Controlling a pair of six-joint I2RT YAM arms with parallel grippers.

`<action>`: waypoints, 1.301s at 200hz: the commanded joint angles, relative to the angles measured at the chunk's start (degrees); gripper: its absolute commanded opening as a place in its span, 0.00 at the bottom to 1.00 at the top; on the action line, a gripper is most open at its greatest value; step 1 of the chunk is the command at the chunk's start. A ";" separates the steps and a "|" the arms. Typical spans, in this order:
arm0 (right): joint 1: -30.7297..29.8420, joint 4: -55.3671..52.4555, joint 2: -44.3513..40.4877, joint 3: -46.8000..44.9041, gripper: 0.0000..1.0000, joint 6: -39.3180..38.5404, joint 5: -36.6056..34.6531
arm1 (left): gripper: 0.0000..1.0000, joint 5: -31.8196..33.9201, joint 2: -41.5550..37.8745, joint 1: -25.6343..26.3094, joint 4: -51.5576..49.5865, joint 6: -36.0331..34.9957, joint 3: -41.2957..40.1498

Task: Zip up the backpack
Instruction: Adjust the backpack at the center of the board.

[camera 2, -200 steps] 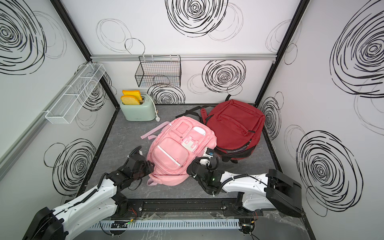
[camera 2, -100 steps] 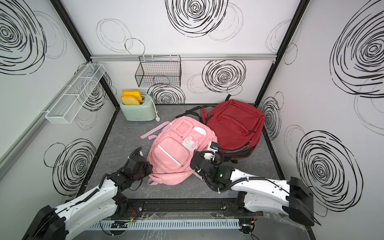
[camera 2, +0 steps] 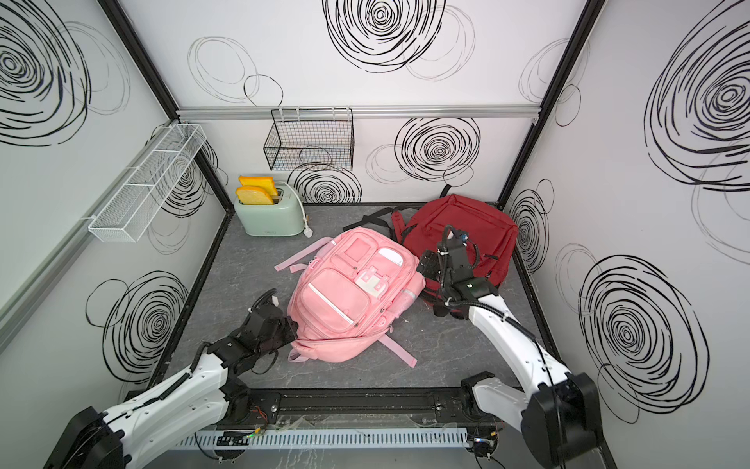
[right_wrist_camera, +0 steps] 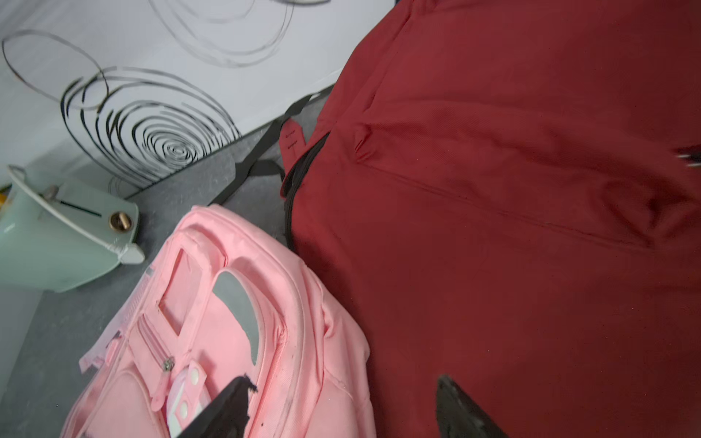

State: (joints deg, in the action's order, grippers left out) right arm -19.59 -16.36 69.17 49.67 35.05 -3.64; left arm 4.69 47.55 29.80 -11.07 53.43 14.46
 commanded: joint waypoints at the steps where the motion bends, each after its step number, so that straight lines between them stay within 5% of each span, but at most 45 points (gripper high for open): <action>1: 0.52 3.04 3.95 2.09 0.79 -4.98 10.79 | 0.00 -0.92 -0.36 0.79 2.92 0.63 0.66; 70: 1.88 11.65 17.49 4.53 0.73 -7.16 19.75 | 0.00 -1.45 -0.09 0.96 2.84 0.36 1.12; 85: 2.01 13.15 19.09 4.79 0.58 -7.52 21.63 | 0.00 -1.54 0.00 1.02 2.68 0.27 1.28; 104: 2.13 12.64 19.66 5.17 0.22 -8.05 22.02 | 0.00 -1.41 0.00 1.05 2.51 0.16 1.71; 125: 2.24 11.54 17.53 4.50 0.00 -8.66 21.41 | 0.00 -1.13 -0.09 1.13 2.21 0.12 2.27; 190: 1.67 2.83 0.46 3.47 0.00 -9.19 17.67 | 0.00 0.92 3.42 1.14 -0.85 -1.67 15.13; 260: -0.55 -1.15 -20.67 -10.61 0.00 1.82 4.15 | 0.00 0.30 20.50 -3.81 3.57 -6.50 29.47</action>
State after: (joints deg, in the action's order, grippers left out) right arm -17.80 -15.90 54.15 44.14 30.81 2.92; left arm 5.32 64.05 27.35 -18.17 48.75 38.89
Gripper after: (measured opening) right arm 0.064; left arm 0.105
